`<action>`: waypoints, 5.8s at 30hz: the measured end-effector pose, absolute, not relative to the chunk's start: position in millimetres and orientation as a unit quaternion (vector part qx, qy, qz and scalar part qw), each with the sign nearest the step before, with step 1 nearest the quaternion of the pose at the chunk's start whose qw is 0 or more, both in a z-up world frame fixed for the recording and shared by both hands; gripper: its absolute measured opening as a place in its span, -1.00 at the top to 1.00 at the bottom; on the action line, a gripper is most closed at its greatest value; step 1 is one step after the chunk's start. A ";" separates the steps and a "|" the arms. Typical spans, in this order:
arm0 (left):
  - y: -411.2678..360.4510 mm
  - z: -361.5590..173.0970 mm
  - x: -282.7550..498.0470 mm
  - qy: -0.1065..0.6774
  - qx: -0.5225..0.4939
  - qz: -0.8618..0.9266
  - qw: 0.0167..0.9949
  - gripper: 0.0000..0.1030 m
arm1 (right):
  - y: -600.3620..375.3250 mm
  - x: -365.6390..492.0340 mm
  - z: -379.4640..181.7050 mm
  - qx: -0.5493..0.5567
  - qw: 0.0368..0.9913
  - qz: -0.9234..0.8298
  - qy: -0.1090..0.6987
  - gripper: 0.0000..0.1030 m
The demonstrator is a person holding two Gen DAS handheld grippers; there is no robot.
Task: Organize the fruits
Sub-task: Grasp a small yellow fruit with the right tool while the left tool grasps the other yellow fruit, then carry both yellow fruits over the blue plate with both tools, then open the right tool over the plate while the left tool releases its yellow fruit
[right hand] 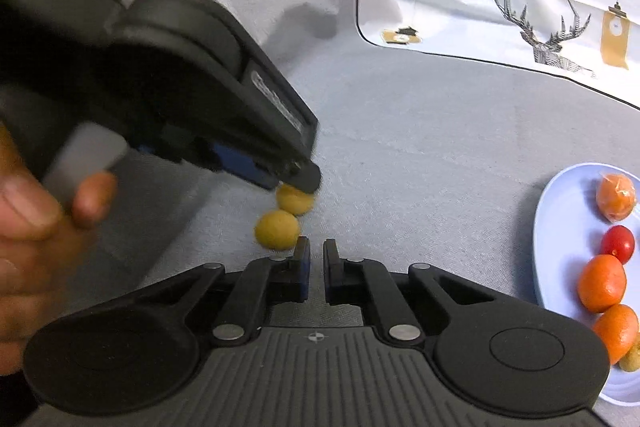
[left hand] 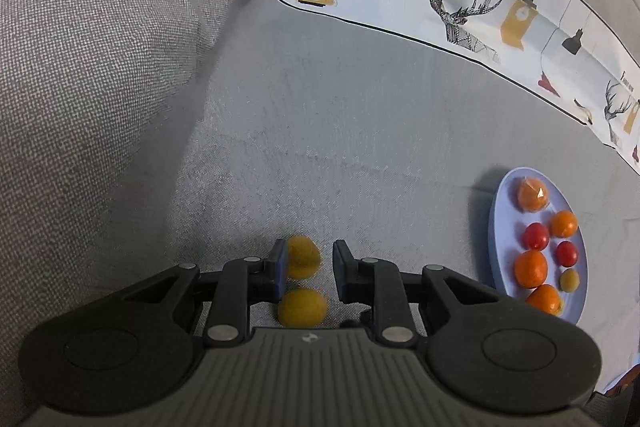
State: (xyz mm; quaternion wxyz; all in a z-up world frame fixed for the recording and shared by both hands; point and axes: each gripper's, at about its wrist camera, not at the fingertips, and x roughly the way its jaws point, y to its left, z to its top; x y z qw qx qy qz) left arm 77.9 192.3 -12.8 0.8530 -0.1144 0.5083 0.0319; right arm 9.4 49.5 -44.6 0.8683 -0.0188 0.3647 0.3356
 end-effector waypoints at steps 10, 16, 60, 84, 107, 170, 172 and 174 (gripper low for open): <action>199.4 -9.9 76.5 0.502 -0.129 0.029 0.855 0.49 | 71.8 11.1 -53.9 -0.025 0.860 0.357 0.363 0.27; 200.0 -12.5 77.8 0.506 -0.128 0.027 0.853 0.49 | 77.1 16.1 -57.3 -0.039 0.862 0.349 0.365 0.41; 141.6 -37.6 89.1 0.549 -0.004 -0.012 0.836 0.47 | -0.8 -6.8 -56.5 -0.065 0.859 0.299 0.410 0.41; 141.8 -34.3 89.8 0.538 -0.001 -0.010 0.843 0.47 | -2.1 -6.1 -52.3 -0.058 0.867 0.294 0.398 0.41; 84.9 6.5 86.4 0.428 -0.018 -0.081 0.900 0.47 | -65.5 -9.5 -12.7 -0.009 0.947 0.196 0.253 0.41; 17.4 -4.7 80.4 0.424 0.045 -0.127 0.895 0.29 | -156.1 14.2 -30.3 0.082 0.948 0.022 0.308 -0.51; 21.0 3.4 70.8 0.413 0.048 -0.124 0.901 0.26 | -161.0 7.3 -23.5 0.088 0.949 0.025 0.303 -0.80; 23.0 13.5 58.8 0.394 0.056 -0.119 0.910 0.01 | -166.1 -1.4 -15.0 0.099 0.948 0.037 0.299 -0.92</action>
